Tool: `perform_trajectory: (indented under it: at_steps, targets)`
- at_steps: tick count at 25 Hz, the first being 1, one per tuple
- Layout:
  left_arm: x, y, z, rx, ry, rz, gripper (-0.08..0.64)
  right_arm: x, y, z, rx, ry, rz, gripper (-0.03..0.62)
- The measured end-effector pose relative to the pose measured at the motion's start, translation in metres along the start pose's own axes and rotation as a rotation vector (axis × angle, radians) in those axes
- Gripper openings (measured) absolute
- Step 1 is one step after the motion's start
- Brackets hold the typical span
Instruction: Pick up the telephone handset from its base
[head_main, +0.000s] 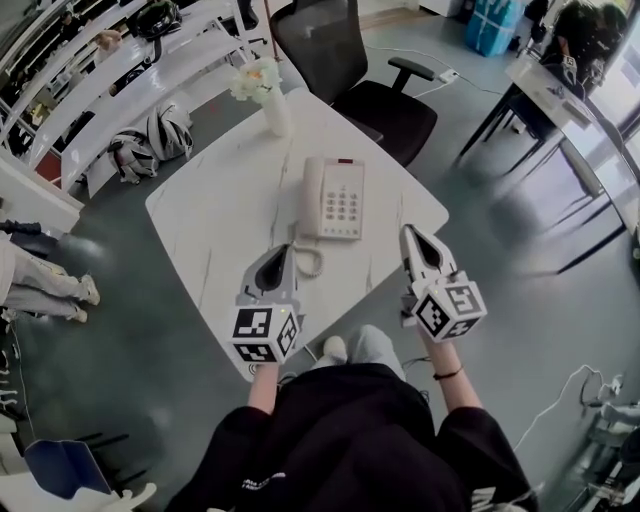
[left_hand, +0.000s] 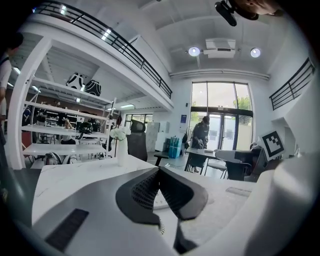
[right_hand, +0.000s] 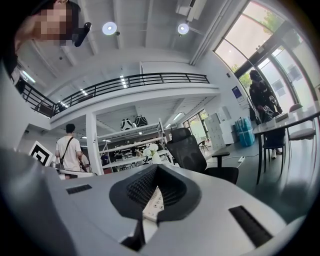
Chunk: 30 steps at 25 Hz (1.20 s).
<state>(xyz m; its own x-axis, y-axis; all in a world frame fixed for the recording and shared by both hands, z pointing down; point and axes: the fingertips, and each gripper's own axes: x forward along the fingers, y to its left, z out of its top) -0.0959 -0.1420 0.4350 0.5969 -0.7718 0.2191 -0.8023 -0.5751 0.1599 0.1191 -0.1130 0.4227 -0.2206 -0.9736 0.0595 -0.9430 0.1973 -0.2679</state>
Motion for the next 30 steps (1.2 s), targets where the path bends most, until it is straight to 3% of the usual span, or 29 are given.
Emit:
perform_trajectory:
  at_steps: [7, 21, 30]
  targets:
    - [0.030, 0.005, -0.002, 0.004, 0.024, 0.032, 0.000, 0.028, -0.024, 0.004, 0.017, 0.012, 0.006, -0.009]
    - [0.126, 0.035, -0.025, -0.055, 0.185, 0.208, 0.000, 0.134, -0.068, -0.009, 0.030, 0.156, 0.188, -0.009]
    - [0.160, 0.046, -0.045, -0.126, 0.294, 0.274, 0.000, 0.176, -0.085, -0.020, 0.050, 0.212, 0.266, -0.009]
